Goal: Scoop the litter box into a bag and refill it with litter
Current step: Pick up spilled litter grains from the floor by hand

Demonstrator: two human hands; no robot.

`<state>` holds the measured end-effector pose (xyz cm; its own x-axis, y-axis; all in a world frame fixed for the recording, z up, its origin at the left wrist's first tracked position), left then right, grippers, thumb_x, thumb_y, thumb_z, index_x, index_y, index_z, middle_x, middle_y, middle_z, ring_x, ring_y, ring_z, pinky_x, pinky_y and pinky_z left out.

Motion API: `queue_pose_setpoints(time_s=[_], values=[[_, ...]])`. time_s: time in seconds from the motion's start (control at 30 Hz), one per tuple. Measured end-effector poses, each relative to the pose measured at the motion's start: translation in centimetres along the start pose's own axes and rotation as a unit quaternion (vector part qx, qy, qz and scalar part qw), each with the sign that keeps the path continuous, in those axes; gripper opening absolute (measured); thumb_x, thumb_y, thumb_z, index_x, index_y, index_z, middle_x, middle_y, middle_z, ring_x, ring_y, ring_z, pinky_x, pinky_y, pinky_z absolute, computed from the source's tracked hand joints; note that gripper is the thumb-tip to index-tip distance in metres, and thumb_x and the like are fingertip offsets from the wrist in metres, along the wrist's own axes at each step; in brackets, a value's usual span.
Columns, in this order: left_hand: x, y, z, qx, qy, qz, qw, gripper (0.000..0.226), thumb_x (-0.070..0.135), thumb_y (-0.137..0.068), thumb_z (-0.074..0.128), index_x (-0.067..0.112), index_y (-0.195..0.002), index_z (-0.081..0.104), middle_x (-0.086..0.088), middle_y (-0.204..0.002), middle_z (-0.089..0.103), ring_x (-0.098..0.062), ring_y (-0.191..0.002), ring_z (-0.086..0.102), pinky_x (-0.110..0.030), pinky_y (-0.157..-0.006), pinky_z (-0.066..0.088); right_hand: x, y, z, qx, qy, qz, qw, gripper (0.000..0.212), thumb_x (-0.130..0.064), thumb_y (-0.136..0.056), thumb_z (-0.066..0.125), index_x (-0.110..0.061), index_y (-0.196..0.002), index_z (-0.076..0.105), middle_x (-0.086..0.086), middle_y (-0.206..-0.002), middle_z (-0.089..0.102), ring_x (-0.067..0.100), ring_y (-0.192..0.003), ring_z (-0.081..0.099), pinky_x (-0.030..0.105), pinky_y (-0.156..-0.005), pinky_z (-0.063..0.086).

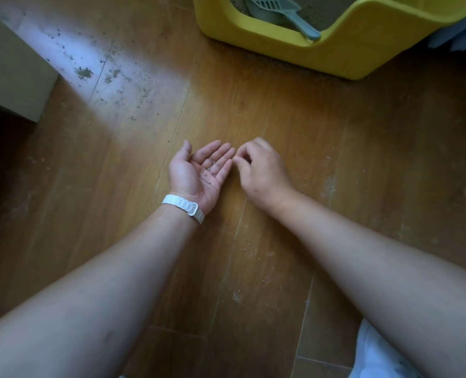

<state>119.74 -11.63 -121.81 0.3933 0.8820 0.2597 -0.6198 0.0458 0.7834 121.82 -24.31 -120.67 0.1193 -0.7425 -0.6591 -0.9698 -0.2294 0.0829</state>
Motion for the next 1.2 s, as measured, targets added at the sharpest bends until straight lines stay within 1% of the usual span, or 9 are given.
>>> queue_pose_setpoints(time_s=[0.07, 0.17, 0.27, 0.4, 0.5, 0.63, 0.97, 1.07, 1.2], values=[[-0.1, 0.2, 0.2, 0.001, 0.01, 0.0, 1.0, 0.06, 0.045, -0.1, 0.035, -0.008, -0.106, 0.063, -0.027, -0.102, 0.069, -0.035, -0.095, 0.07, -0.039, -0.084, 0.057, -2.0, 0.9, 0.3, -0.01, -0.041, -0.026, 0.999, 0.005, -0.01, -0.086, 0.063, -0.007, -0.083, 0.064, 0.009, -0.092, 0.06, 0.024, -0.086, 0.058, 0.034, -0.077, 0.045], [-0.2, 0.4, 0.4, -0.007, 0.011, -0.005, 1.0, 0.061, 0.047, -0.1, 0.034, -0.006, -0.1, 0.065, -0.026, -0.095, 0.069, -0.038, -0.103, 0.066, -0.048, -0.097, 0.049, -4.3, 1.3, 0.8, -0.032, -0.078, -0.064, 0.994, 0.005, -0.01, -0.086, 0.065, -0.007, -0.083, 0.067, 0.004, -0.091, 0.06, 0.019, -0.086, 0.057, 0.028, -0.078, 0.044], [-0.1, 0.5, 0.6, -0.017, 0.036, -0.004, 0.999, 0.058, 0.045, -0.1, 0.034, -0.005, -0.099, 0.063, -0.024, -0.089, 0.069, -0.035, -0.094, 0.067, -0.045, -0.098, 0.049, -3.9, 0.3, 0.2, -0.013, -0.1, -0.045, 0.994, 0.006, -0.009, -0.086, 0.065, -0.008, -0.088, 0.071, -0.006, -0.09, 0.056, 0.007, -0.082, 0.053, 0.018, -0.074, 0.04], [0.3, 0.6, 0.4, -0.006, 0.001, 0.003, 1.0, 0.058, 0.044, -0.1, 0.034, -0.005, -0.106, 0.063, -0.023, -0.107, 0.07, -0.033, -0.099, 0.069, -0.037, -0.093, 0.053, 0.7, -1.7, -1.8, 0.035, -0.022, 0.024, 0.999, 0.013, -0.012, -0.089, 0.062, -0.007, -0.097, 0.072, 0.009, -0.096, 0.063, 0.02, -0.087, 0.06, 0.024, -0.077, 0.045], [0.4, 0.7, 0.3, -0.005, 0.002, 0.001, 1.0, 0.057, 0.043, -0.101, 0.034, -0.005, -0.109, 0.063, -0.023, -0.111, 0.069, -0.033, -0.102, 0.068, -0.037, -0.095, 0.052, 4.1, -1.9, -2.6, -0.018, 0.054, 0.052, 0.997, 0.019, -0.019, -0.091, 0.063, -0.009, -0.106, 0.071, 0.005, -0.098, 0.06, 0.017, -0.089, 0.056, 0.028, -0.081, 0.047], [0.3, 0.6, 0.3, 0.001, 0.006, -0.002, 1.0, 0.052, 0.037, -0.101, 0.034, -0.005, -0.108, 0.063, -0.023, -0.109, 0.069, -0.034, -0.102, 0.068, -0.038, -0.095, 0.052, 5.0, -1.6, -2.2, -0.063, 0.082, 0.028, 0.994, 0.027, -0.029, -0.089, 0.068, -0.013, -0.111, 0.07, -0.001, -0.095, 0.057, 0.015, -0.087, 0.055, 0.028, -0.077, 0.047], [0.0, -0.2, 0.0, 0.015, 0.001, -0.006, 1.0, 0.051, 0.038, -0.1, 0.038, -0.005, -0.109, 0.063, -0.023, -0.109, 0.069, -0.033, -0.103, 0.068, -0.038, -0.097, 0.05, 4.6, -2.0, -0.6, 0.006, 0.069, -0.024, 0.997, 0.011, -0.014, -0.086, 0.069, -0.005, -0.086, 0.074, 0.008, -0.086, 0.067, 0.021, -0.08, 0.061, 0.012, -0.072, 0.032], [-0.1, -0.3, 0.1, 0.017, 0.002, -0.008, 1.0, 0.051, 0.038, -0.099, 0.038, -0.005, -0.108, 0.064, -0.023, -0.109, 0.069, -0.033, -0.104, 0.068, -0.039, -0.099, 0.049, 4.6, -2.1, -0.3, 0.016, 0.066, -0.017, 0.998, 0.009, -0.012, -0.085, 0.068, -0.005, -0.082, 0.072, 0.009, -0.084, 0.066, 0.023, -0.079, 0.061, 0.017, -0.069, 0.035], [-0.1, -0.5, 0.3, 0.016, 0.005, -0.006, 1.0, 0.051, 0.039, -0.099, 0.039, -0.006, -0.108, 0.064, -0.023, -0.107, 0.07, -0.033, -0.101, 0.069, -0.039, -0.098, 0.05, 4.5, -2.2, 0.1, 0.019, 0.083, -0.027, 0.996, 0.008, -0.008, -0.085, 0.064, -0.004, -0.08, 0.068, 0.012, -0.084, 0.063, 0.03, -0.079, 0.06, 0.033, -0.071, 0.044]])
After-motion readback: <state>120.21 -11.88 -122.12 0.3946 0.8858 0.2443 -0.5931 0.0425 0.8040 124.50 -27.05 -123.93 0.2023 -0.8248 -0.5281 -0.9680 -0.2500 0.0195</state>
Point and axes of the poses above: each hand's wrist, its own y-axis away from the middle knuckle, its own z-axis out of the palm, x = y × z, the point moved 2 cm from there along -y, towards the middle knuckle
